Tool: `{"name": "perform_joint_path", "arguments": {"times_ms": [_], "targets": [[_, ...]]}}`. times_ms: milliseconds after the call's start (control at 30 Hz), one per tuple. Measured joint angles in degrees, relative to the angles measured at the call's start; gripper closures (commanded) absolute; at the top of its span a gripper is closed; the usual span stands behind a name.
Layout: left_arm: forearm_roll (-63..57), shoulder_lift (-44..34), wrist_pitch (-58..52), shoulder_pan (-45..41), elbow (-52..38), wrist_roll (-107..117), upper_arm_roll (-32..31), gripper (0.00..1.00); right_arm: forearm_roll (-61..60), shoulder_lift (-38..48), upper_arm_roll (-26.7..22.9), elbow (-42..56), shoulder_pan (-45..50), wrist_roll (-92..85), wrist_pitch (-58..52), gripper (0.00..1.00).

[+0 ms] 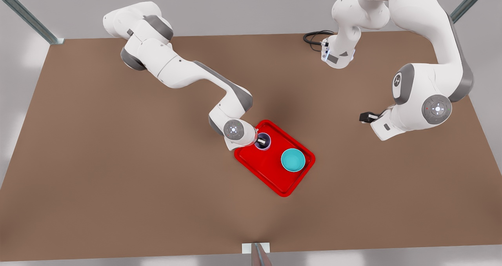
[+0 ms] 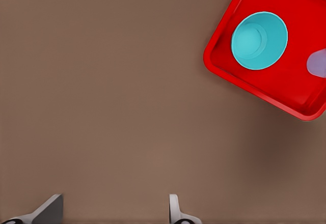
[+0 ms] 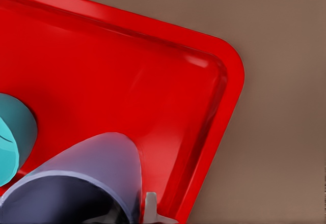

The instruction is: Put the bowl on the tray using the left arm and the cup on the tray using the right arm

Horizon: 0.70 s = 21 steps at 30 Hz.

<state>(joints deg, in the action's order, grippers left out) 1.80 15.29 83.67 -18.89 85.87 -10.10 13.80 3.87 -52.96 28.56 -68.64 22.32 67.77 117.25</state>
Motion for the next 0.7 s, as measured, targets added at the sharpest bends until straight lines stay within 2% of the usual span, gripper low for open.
{"name": "perform_joint_path", "arguments": {"times_ms": [200,233,333,433,467,533,567,667,700], "targets": [[0.0,0.1,0.1,0.0,0.0,0.0,0.0,0.00,0.6,-1.1,0.0,0.0,0.8,0.2,0.1,0.25],[0.0,0.1,0.1,0.0,0.0,0.0,0.0,0.00,0.4,-0.7,0.0,0.2,0.8,0.5,0.0,0.00],[0.0,0.1,0.1,0.0,0.0,-0.1,0.0,0.00,0.6,1.7,0.4,0.5,0.4,0.6,0.8,0.00],[0.0,0.1,0.2,0.0,-0.3,-0.1,-0.2,0.00,4.3,13.8,-0.1,-1.0,-10.3,-1.0,-1.5,0.00],[0.2,2.2,-0.6,-0.1,-4.5,0.0,-0.1,0.00,9.0,19.1,-0.1,-2.0,-15.8,-6.5,-9.3,0.00],[0.4,2.4,-0.8,0.0,-5.3,0.1,-0.1,0.00,8.3,29.6,0.4,-6.2,-26.0,-22.1,-20.3,0.00],[0.4,2.4,-0.8,0.0,-5.3,0.1,-0.1,0.00,6.2,35.0,-2.2,-9.6,-27.0,-27.0,-23.8,0.00],[0.5,2.5,-0.7,0.0,-5.3,0.1,-0.1,0.00,-1.5,44.0,-23.0,-15.6,-25.3,-53.2,-31.4,0.00],[0.5,2.6,-0.8,0.0,-5.3,0.1,-0.1,0.00,-2.7,46.7,-26.0,-19.9,-25.1,-57.7,-30.7,0.00]]}}
